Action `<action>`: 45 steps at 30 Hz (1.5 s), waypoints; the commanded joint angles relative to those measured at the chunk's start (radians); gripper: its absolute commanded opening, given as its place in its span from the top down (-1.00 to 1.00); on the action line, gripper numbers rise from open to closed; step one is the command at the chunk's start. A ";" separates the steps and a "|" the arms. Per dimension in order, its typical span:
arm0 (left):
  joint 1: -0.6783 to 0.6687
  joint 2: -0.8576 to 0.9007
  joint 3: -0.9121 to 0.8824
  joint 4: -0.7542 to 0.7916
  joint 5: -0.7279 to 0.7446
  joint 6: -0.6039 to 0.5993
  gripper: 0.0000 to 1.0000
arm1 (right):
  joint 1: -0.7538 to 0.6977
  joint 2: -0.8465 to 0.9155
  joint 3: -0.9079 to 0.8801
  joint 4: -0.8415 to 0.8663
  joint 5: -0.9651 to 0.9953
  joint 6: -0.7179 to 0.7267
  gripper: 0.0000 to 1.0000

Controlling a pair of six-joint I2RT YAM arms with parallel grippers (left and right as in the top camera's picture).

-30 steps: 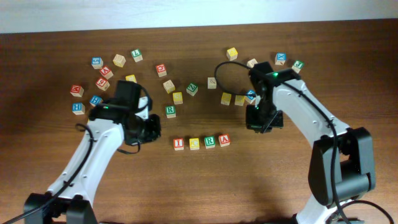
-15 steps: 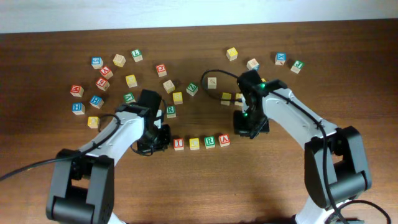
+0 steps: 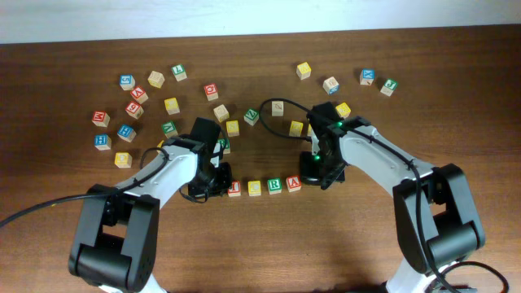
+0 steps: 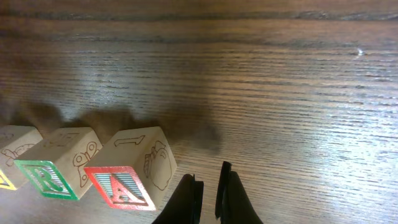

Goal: Spell out ICRA
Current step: 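Lower both grippers to the ends of the I-C-R-A row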

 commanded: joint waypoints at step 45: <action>-0.064 0.018 -0.051 0.025 -0.002 -0.013 1.00 | 0.101 0.000 -0.076 0.175 0.091 -0.092 0.92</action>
